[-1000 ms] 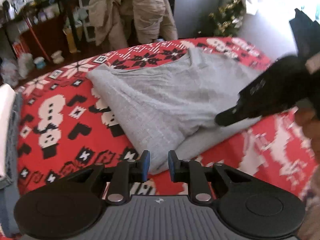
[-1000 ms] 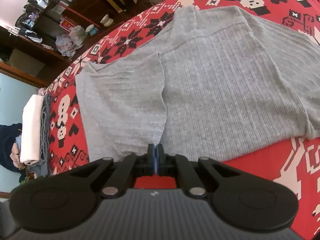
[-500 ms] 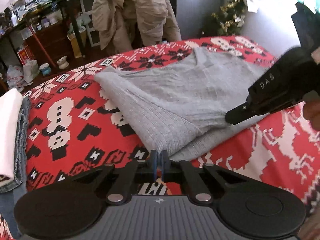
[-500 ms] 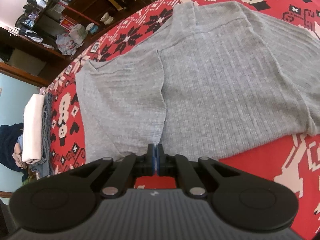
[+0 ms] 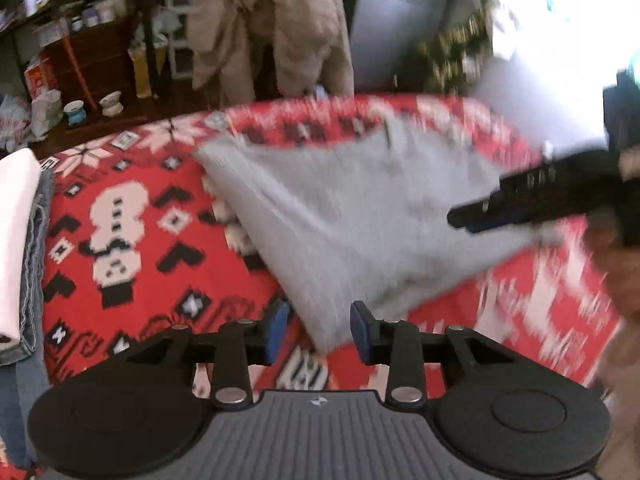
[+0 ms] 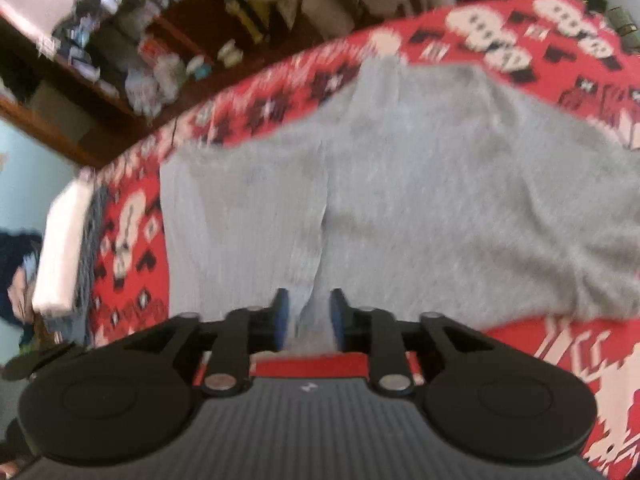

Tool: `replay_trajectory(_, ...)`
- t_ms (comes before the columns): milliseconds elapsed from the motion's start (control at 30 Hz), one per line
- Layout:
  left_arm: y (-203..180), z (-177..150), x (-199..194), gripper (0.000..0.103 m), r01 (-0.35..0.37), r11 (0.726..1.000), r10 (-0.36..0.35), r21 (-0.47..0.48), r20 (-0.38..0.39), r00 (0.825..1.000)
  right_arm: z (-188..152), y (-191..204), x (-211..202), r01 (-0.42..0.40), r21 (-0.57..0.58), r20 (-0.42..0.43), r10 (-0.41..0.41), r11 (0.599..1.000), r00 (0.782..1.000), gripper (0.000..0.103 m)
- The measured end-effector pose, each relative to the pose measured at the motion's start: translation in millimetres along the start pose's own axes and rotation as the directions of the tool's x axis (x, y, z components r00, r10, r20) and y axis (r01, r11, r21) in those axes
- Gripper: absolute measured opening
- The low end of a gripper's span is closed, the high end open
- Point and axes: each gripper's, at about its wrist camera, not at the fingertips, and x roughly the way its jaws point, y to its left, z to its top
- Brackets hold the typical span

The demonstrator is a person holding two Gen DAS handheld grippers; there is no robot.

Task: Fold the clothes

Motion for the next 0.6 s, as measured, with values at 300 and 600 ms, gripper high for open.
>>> replay_trajectory(300,68,38,26,0.033,0.091,0.890,-0.046,-0.448,0.110,0.993,43,8,20,0.035,-0.036,0.275,-0.024,0.999,0.961,0.035)
replay_trajectory(600,82,43,60,0.032,0.090,0.854,-0.071,-0.512,0.057,0.996,46,23,59,0.133,-0.123,0.273,-0.096,0.983,0.957,0.003)
